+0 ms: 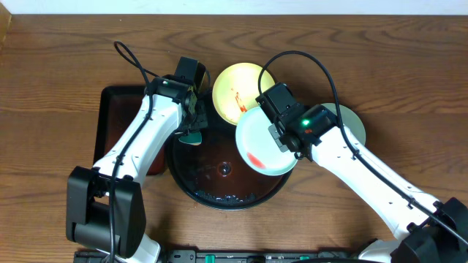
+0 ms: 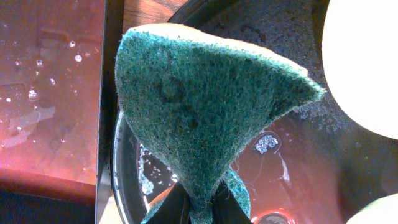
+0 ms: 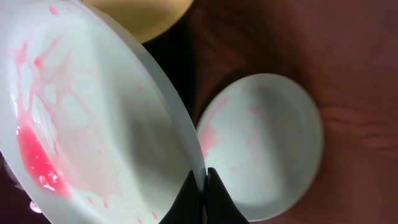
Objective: Clean dirty plates on tray and stack at the side
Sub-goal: 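Lift the sponge away with the left gripper and raise the plate with the right, then carry the pale green plate right and stack it on the cleaned plate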
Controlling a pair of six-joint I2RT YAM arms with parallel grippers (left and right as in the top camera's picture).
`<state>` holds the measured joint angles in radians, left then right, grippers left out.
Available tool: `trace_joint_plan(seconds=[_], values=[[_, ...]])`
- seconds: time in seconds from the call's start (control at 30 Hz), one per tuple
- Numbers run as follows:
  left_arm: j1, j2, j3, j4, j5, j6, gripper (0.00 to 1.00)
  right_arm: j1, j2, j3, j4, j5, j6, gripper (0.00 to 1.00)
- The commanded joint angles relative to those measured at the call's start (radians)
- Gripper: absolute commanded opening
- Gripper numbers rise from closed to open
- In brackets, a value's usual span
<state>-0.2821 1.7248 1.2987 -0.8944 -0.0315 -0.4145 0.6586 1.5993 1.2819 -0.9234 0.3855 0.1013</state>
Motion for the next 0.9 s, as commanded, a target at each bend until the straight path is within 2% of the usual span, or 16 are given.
trace_joint_plan(seconds=[0.0,0.23,0.57,0.87], values=[[0.002,0.0,0.021,-0.006,-0.002,0.013,0.07,0.014,-0.025,0.018,-0.001,0.106,-0.078,0.01],[0.002,0.0,0.021,-0.002,-0.002,0.013,0.08,0.072,-0.025,0.02,0.04,0.248,-0.081,0.01],[0.002,0.0,0.021,-0.003,-0.002,0.013,0.07,0.224,-0.025,0.02,0.105,0.647,-0.08,0.01],[0.002,0.0,0.021,-0.002,-0.002,0.013,0.07,0.316,-0.025,0.019,0.117,0.861,-0.064,0.01]])
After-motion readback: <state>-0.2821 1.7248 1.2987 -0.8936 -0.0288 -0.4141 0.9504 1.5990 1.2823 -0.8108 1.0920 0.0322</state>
